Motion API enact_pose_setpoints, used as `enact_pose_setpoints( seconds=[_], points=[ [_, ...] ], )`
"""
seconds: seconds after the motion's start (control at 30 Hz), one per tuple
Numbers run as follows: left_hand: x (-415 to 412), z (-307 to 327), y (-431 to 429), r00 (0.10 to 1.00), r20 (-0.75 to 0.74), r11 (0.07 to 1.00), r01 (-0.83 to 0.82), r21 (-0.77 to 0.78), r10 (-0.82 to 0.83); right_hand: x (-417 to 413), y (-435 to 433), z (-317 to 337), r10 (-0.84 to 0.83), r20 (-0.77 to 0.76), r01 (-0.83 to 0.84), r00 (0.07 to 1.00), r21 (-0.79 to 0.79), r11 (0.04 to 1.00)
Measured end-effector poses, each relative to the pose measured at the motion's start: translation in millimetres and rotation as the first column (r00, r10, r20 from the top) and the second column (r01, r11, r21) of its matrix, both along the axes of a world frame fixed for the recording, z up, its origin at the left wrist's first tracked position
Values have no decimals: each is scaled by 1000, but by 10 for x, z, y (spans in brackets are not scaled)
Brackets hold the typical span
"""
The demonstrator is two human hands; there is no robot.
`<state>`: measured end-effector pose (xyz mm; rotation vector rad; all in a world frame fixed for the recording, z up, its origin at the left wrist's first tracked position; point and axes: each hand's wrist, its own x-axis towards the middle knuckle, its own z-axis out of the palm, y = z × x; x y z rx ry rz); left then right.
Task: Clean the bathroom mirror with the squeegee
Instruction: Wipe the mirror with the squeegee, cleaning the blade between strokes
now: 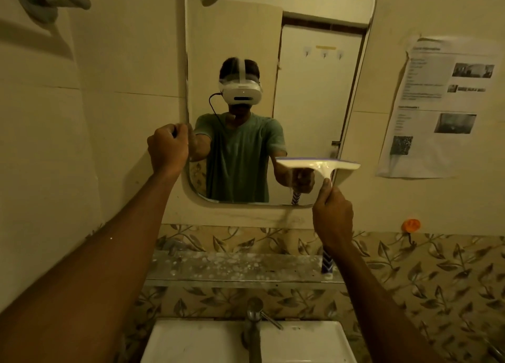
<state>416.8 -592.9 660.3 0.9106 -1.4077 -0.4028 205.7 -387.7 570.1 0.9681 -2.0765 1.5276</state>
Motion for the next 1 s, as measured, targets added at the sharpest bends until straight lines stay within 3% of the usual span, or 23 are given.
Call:
enact_pose_setpoints(
  seconds=[0.17,0.27,0.43,0.63,0.83,1.0],
  points=[
    [11,15,-12,1000,-13,1000,8,19,-8,56,68,-740,-1,65,-7,998,121,993],
    [27,23,-8,1000,2,999,18,31,-18,93,103,-839,5,87,-19,996,154,988],
    [70,43,-24,998,-1,996,65,64,-66,236,71,-266,98,49,-99,994,24,995],
    [70,26,-41,997,1,996,81,42,-81,265,-173,433,73,-55,-74,996,-24,997],
    [20,-14,-63,999,-3,999,40,18,-40,330,-175,-255,89,95,-91,992,19,996],
    [69,-15,-79,998,34,998,61,3,-61,506,-139,-774,32,114,-45,993,111,993]
  ],
)
